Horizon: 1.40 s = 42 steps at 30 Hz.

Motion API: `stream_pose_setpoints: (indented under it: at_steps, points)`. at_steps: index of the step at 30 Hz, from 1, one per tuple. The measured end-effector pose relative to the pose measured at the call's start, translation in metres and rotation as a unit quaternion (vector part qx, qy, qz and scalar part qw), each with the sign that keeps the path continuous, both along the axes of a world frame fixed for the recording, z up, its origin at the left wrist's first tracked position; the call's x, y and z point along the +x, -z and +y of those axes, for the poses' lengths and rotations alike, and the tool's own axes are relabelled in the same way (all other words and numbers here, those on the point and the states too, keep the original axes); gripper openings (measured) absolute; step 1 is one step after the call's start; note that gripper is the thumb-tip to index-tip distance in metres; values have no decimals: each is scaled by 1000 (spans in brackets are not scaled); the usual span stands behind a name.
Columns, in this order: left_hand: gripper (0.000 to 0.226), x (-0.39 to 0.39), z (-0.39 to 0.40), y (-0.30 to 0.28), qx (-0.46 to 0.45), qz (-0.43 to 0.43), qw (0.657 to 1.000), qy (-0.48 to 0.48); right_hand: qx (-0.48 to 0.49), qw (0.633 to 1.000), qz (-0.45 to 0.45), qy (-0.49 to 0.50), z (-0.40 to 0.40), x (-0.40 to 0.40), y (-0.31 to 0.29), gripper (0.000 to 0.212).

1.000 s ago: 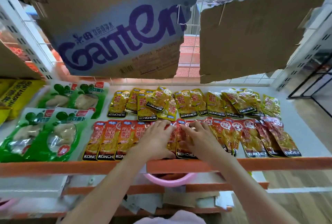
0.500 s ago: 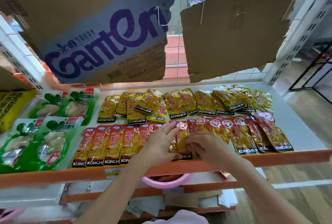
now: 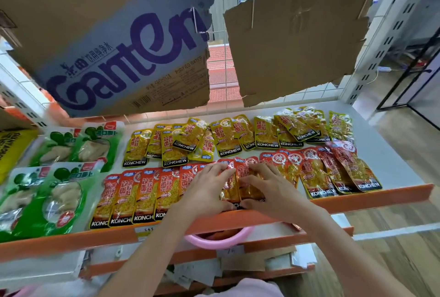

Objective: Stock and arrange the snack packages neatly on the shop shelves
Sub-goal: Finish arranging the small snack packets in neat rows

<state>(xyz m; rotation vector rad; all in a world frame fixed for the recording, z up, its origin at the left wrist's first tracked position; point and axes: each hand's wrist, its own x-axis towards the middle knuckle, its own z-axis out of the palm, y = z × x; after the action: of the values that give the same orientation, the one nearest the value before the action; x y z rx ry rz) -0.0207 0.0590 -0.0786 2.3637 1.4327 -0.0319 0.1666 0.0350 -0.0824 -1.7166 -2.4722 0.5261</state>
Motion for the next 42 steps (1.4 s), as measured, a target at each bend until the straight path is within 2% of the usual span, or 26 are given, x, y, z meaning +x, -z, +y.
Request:
stream_pose_setpoints:
  at_steps: [4,7,9,11,13,15,19,22,27,32,35,38,39,42]
  points:
    - [85,1,4,-4,-18,-3,1000,0,24,999,-29,-39,-3,8,-3,43]
    - [70,10,5,-6,11,-51,998,-19,29,998,-35,-48,-3,10,-3,40]
    - [64,20,3,-5,42,-100,994,-26,19,999,31,-34,-2,15,-6,34]
    - [68,32,0,-2,48,-125,991,-16,22,994,101,21,2,27,-9,32]
    - [76,40,-2,4,35,-108,994,-2,60,991,91,76,6,41,-8,35]
    - [83,43,-4,11,20,-67,998,8,56,993,33,94,8,51,-3,47]
    - [86,45,-4,13,3,-55,998,-2,-23,995,-64,66,8,60,1,74]
    - [89,43,-1,9,5,-43,999,1,-24,995,-95,32,10,59,-5,87]
    - [91,51,-1,1,-12,-25,999,-21,-30,992,-121,12,20,66,-15,91]
    - [92,59,-1,-4,-35,-9,998,-56,-1,994,-113,3,21,77,-11,78]
    - [91,61,0,-5,-44,3,997,-62,-10,999,-49,19,24,84,-12,62]
    - [81,63,-2,-3,-33,2,997,-71,19,996,21,84,29,87,-14,50]
    - [79,64,-4,-2,-26,-2,997,-79,31,993,12,109,30,86,-12,54]
    - [76,69,-9,0,-22,-31,994,-105,4,985,-67,161,31,78,-6,83]
